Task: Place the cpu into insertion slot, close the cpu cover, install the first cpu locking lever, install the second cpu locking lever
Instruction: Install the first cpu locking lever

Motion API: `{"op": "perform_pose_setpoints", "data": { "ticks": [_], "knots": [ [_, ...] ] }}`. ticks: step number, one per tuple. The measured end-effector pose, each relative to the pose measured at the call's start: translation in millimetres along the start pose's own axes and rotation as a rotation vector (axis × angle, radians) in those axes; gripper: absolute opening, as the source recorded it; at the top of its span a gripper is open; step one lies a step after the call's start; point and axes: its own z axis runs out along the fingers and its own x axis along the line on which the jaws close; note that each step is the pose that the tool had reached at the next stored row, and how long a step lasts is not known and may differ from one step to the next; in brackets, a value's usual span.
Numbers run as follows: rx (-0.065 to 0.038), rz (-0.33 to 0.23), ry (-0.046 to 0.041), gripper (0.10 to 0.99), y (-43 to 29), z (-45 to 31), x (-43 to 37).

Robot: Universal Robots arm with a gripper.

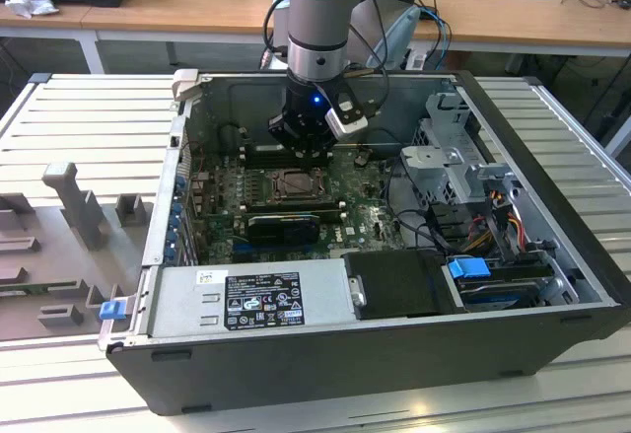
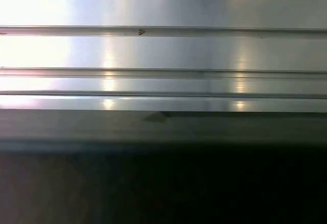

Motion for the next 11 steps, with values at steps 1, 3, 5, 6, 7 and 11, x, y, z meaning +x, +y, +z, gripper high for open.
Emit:
{"op": "perform_pose_setpoints", "data": {
  "ticks": [1, 3, 5, 6, 7, 11],
  "knots": [
    [0.000, 0.000, -0.0002, 0.106, 0.1, -0.6, 0.0],
    [0.000, 0.000, 0.0001, 0.106, 0.1, -3.9, 0.0],
    [0.000, 0.000, 0.0001, 0.106, 0.2, -9.0, 0.0],
    [0.000, 0.000, 0.0002, 0.106, 0.4, -13.3, 0.1],
    [0.000, 0.000, 0.0001, 0.106, 0.4, -16.0, 0.1],
    [0.000, 0.000, 0.0002, 0.106, -1.5, -17.3, 0.1]
  ]
}}
